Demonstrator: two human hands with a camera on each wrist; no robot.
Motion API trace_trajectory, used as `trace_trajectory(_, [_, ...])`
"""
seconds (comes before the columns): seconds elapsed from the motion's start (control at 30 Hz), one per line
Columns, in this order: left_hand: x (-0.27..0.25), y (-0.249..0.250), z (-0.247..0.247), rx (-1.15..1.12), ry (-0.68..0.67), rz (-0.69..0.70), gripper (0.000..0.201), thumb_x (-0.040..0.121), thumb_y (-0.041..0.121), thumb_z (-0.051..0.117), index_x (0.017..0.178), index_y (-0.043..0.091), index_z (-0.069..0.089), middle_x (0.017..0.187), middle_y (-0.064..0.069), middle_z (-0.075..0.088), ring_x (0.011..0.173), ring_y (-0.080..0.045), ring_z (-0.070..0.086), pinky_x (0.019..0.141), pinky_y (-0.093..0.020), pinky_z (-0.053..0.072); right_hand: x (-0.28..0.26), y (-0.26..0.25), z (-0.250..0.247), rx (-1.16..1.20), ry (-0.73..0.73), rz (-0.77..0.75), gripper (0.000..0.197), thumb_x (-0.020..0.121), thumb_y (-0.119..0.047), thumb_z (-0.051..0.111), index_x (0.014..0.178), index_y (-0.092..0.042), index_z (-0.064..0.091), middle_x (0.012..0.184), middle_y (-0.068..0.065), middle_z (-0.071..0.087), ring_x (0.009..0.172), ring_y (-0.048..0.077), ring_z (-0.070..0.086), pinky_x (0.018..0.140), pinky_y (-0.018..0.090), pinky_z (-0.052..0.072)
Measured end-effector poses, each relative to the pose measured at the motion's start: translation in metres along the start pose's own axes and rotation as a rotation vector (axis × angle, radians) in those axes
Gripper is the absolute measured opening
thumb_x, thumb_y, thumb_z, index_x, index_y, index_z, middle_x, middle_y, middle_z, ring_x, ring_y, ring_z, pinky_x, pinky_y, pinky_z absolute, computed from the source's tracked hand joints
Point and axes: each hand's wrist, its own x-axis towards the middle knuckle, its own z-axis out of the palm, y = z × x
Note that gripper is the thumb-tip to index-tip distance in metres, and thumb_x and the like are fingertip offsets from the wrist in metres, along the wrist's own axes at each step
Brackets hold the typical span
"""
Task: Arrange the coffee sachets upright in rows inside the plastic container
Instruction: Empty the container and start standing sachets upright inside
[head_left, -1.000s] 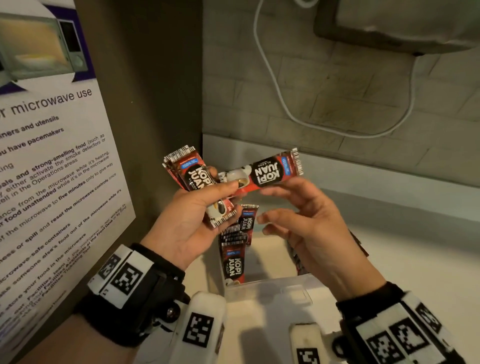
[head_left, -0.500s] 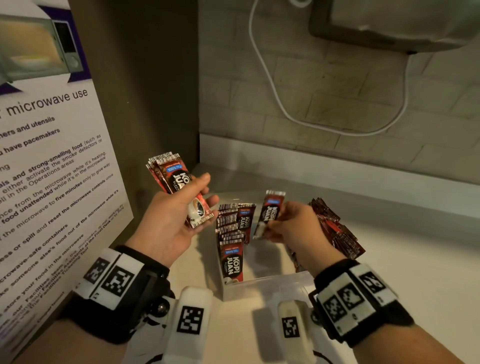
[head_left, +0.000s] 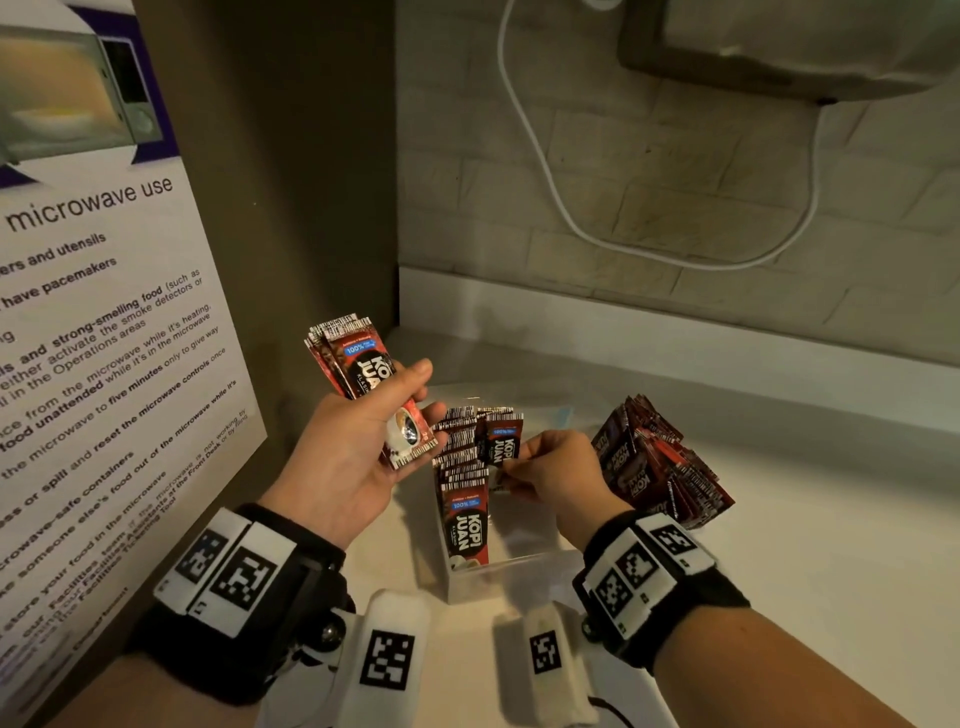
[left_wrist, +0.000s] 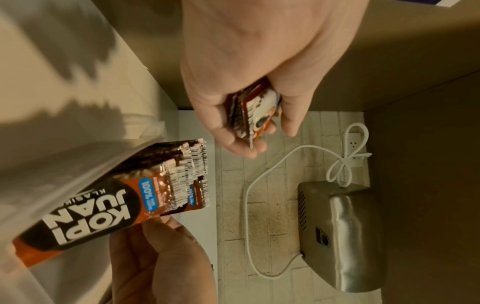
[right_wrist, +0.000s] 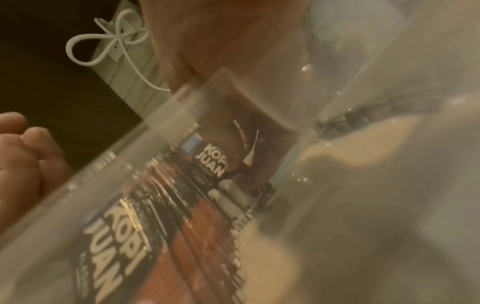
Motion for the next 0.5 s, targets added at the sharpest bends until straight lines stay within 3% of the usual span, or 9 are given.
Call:
trace_trajectory(0.17, [-0.0007,-0.0005,0.0012,-0.001,-0.001,-0.003,0.015,0.081,0.018,0.072,0.071,0.021,0.061,0.061,0.006,0.063,0.063,-0.010,0.067,0.056,-0.028,0.057,0.0000,-0.0005,0.0034,-0.049,0.026,-0.013,0.029,0.077,0.002,0.072,0.064,-0.013,0.051,0.078,0.014,0.065,0.088,0.036,0.069,0.083,0.050,0.056])
trace_trajectory(0.4, [-0.0012,-0.0009,0.0024,0.003,-0.003,-0.007,0.017,0.080,0.018,0.072,0.069,0.021,0.060,0.061,0.006,0.062,0.063,-0.011,0.066,0.056,-0.028,0.057,-0.0017,0.0006,0.0047,-0.131,0.034,-0.082,0.026,0.077,-0.002,0.074,0.067,-0.012,0.053,0.082,0.018,0.069,0.082,0.033,0.069,0.077,0.046,0.058])
trace_trajectory(0.5, [-0.0016,-0.0005,0.0032,0.001,-0.006,-0.006,0.017,0.079,0.019,0.072,0.068,0.021,0.060,0.060,0.006,0.062,0.062,-0.011,0.065,0.056,-0.028,0.057,-0.0001,0.0022,0.0048,-0.141,0.022,-0.095,0.026,0.078,-0.002,0.074,0.067,-0.012,0.053,0.077,0.014,0.066,0.073,0.027,0.067,0.073,0.041,0.059])
